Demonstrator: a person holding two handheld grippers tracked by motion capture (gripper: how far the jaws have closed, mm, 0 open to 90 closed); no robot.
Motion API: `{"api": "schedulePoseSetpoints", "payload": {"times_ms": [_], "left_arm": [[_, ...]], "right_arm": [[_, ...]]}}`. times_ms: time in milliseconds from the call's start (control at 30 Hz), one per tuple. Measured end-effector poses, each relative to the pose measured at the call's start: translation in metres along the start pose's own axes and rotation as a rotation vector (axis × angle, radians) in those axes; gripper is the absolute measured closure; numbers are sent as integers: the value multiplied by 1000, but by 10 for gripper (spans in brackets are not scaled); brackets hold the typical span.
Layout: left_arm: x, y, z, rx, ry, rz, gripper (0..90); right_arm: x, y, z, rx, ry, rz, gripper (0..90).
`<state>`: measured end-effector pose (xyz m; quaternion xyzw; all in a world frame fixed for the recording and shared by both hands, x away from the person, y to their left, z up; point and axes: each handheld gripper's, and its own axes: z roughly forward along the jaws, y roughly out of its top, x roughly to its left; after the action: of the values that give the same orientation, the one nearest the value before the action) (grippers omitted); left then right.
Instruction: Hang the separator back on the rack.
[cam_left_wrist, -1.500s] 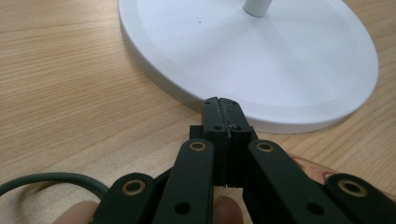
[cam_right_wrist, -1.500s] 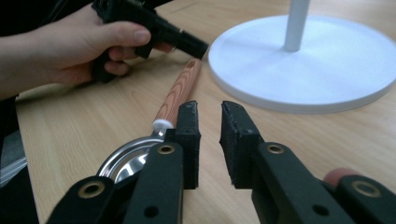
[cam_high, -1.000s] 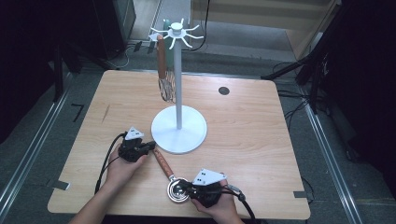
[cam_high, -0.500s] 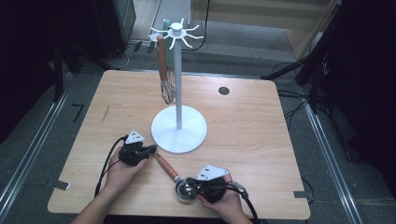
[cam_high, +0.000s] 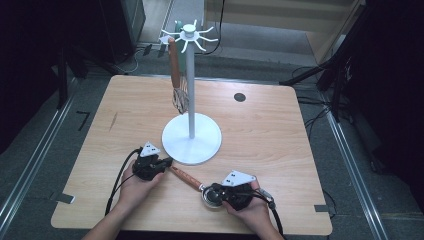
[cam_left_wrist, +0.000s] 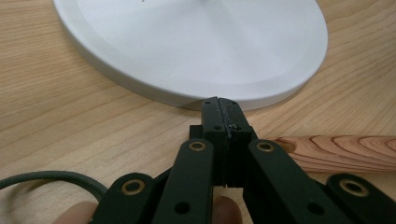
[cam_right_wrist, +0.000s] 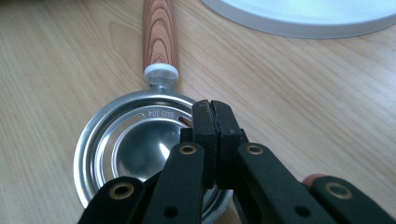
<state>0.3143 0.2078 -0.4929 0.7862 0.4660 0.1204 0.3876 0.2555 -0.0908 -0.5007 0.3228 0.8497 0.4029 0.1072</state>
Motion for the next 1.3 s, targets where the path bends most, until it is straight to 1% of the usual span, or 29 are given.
{"api": "schedulePoseSetpoints", "payload": {"times_ms": [33, 67, 100, 133, 200, 233, 300, 333, 400, 467, 533, 600, 667, 733, 800, 867, 900, 933, 1033, 1100, 1167, 1233, 1300], "left_arm": [[-2, 0, 1, -2, -1, -4, 900], [-3, 0, 2, -2, 0, 0, 900], [-5, 0, 3, -1, -12, -4, 900], [-7, 1, 3, 0, -20, 1, 900], [-15, 1, 6, 2, -26, 19, 900], [-19, 1, 8, 1, -26, 28, 900], [-26, 1, 10, 0, -20, 52, 900], [-28, 1, 10, -3, -16, 61, 900], [-26, 2, 8, -14, -15, 49, 900], [-20, 3, 3, -23, -8, 34, 900], [-9, 2, -3, -26, -2, 16, 900], [0, -1, -8, -32, 5, 5, 900], [5, -2, -13, -41, 10, 0, 900], [13, -3, -19, -51, 26, -9, 900], [23, -5, -25, -61, 40, -29, 900], [35, -6, -31, -70, 71, -40, 900], [39, -7, -32, -73, 78, -51, 900], [46, -8, -35, -79, 81, -68, 900], [60, -10, -41, -84, 106, -95, 891], [67, -12, -45, -83, 111, -109, 865], [73, -15, -49, -92, 118, -126, 834], [79, -18, -53, -101, 114, -139, 771], [83, -21, -56, -104, 124, -146, 710]], "right_arm": [[-1, 0, -1, 3, -5, -7, 900], [-2, -1, -2, 4, -7, -16, 900], [-3, -1, -3, 6, -9, -20, 900], [-4, -2, -4, 11, -10, -19, 900], [-6, -3, -5, 10, -7, -23, 900], [-7, -3, -6, 15, -5, -18, 900], [-9, -4, -7, 14, -2, -23, 900], [-9, -4, -7, 17, -2, -25, 900], [-10, -4, -8, 21, -5, -27, 900], [-10, -4, -9, 25, -10, -40, 900], [-11, -5, -11, 31, -15, -54, 900], [-13, -5, -12, 37, -16, -46, 899], [-15, -5, -13, 41, -19, -32, 875], [-14, -2, -16, 29, 4, -24, 842], [-12, 1, -19, 10, 19, -17, 812], [-10, 7, -22, -1, 40, -2, 770], [-9, 9, -22, -4, 49, 2, 758], [-8, 11, -22, -3, 52, 1, 745], [-4, 18, -19, 1, 45, -11, 691], [-3, 23, -16, 4, 45, -14, 674], [-2, 28, -13, 12, 56, -7, 668], [0, 32, -9, 19, 66, -4, 654], [1, 36, -5, 36, 84, 2, 646]]}}
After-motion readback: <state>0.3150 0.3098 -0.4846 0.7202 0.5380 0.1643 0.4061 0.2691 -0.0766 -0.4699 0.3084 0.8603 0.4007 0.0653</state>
